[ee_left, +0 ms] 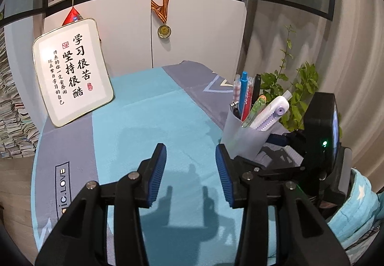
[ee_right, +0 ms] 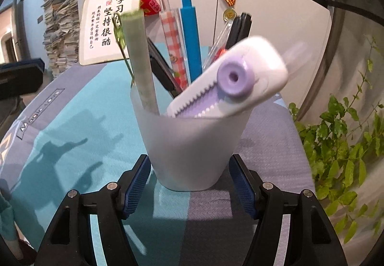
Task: Organize stationery
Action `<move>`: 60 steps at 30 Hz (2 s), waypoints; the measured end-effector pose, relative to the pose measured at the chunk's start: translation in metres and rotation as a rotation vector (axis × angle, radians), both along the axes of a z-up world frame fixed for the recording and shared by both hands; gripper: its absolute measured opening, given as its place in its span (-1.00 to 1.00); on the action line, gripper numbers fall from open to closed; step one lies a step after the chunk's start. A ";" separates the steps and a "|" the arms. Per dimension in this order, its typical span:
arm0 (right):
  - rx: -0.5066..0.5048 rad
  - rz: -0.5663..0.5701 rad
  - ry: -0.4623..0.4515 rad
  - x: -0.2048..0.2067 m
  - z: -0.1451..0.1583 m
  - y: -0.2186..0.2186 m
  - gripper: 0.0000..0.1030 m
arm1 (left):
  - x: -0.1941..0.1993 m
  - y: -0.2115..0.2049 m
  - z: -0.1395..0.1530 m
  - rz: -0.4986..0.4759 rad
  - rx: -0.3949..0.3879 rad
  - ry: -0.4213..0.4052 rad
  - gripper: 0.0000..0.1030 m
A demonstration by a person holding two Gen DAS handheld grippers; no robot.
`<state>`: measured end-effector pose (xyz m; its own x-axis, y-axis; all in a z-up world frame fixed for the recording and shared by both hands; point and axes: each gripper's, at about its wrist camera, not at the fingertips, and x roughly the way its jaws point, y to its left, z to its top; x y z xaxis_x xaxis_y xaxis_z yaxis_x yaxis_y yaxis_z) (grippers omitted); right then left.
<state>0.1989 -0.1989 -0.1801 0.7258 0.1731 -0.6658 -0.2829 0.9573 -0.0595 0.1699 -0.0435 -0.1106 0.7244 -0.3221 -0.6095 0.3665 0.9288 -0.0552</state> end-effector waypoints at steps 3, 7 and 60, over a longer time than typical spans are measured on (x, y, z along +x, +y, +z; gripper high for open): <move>0.005 -0.009 -0.001 0.001 0.003 0.000 0.32 | -0.003 -0.001 0.000 0.010 0.018 -0.018 -0.11; 0.000 -0.016 -0.006 0.004 0.008 0.002 0.32 | -0.007 0.002 0.002 0.018 0.023 -0.036 -0.08; 0.000 -0.041 0.016 0.021 0.048 0.072 0.58 | -0.016 0.080 0.005 0.253 0.017 -0.109 0.41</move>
<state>0.2200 -0.1266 -0.1321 0.7212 0.1435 -0.6778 -0.2447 0.9680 -0.0555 0.1538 0.0366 -0.1058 0.8423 -0.1131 -0.5270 0.1259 0.9920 -0.0117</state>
